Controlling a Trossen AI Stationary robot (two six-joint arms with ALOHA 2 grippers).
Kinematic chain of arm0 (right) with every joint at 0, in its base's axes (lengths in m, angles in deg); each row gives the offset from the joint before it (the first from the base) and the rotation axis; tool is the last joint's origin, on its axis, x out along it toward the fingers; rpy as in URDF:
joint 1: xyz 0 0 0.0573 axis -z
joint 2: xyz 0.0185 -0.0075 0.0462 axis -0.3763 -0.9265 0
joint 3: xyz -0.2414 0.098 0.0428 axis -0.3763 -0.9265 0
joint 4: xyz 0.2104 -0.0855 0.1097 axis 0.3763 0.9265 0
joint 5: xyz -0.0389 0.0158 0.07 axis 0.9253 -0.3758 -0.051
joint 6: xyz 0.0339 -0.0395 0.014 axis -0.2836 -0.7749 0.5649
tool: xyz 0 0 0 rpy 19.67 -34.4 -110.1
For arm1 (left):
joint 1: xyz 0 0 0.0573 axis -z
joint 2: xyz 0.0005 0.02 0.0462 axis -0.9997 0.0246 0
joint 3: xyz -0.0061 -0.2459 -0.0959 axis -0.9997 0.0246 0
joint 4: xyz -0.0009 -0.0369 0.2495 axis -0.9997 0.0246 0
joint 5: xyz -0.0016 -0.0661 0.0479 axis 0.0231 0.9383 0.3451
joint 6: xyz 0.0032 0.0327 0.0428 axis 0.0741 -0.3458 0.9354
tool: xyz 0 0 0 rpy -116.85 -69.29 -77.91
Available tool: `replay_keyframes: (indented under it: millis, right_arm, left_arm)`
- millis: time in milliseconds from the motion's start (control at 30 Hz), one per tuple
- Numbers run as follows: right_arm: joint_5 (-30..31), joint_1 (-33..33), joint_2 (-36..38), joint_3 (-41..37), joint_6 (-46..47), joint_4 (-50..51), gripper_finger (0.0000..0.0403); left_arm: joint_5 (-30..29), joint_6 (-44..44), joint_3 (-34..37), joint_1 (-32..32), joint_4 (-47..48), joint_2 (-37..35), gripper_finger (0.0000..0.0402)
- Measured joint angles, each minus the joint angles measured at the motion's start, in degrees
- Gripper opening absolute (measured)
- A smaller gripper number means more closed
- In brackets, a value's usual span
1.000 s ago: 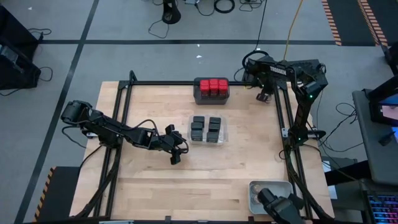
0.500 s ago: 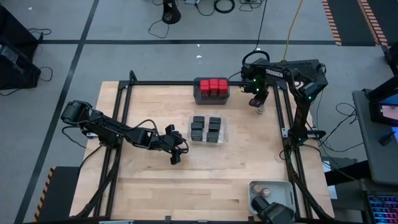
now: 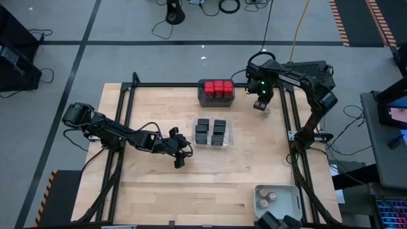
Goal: Sort spices by type
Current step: Put the brown seasoning into the white bin
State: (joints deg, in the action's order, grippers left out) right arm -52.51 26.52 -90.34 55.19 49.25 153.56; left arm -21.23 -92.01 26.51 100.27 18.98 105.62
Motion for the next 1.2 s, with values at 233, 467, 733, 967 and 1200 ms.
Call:
replay_keyframes:
  millis: [233,467,733,967,1200]
  right_arm:
    - [-1.5,0.0,9.2,-9.5,-1.8,-7.6,0.007]
    - [-1.4,0.0,14.5,-18.7,-7.0,-14.9,0.0189]
    - [-1.4,0.0,14.8,-19.2,-7.1,-14.9,0.0293]
    - [1.6,0.0,14.8,-19.2,-6.9,-16.8,0.0317]
    - [1.5,0.0,14.8,-19.8,-6.4,-18.8,0.0318]
  left_arm:
    - [0.0,0.0,0.0,0.0,0.0,0.0,0.0217]
    - [0.0,0.0,0.0,0.0,0.0,0.0,0.0217]
    - [0.0,0.0,0.0,0.0,-0.2,0.0,0.0217]
    - [0.0,0.0,0.0,0.0,-0.4,0.0,0.0217]
    - [0.0,0.0,0.0,0.0,-0.3,0.0,0.0217]
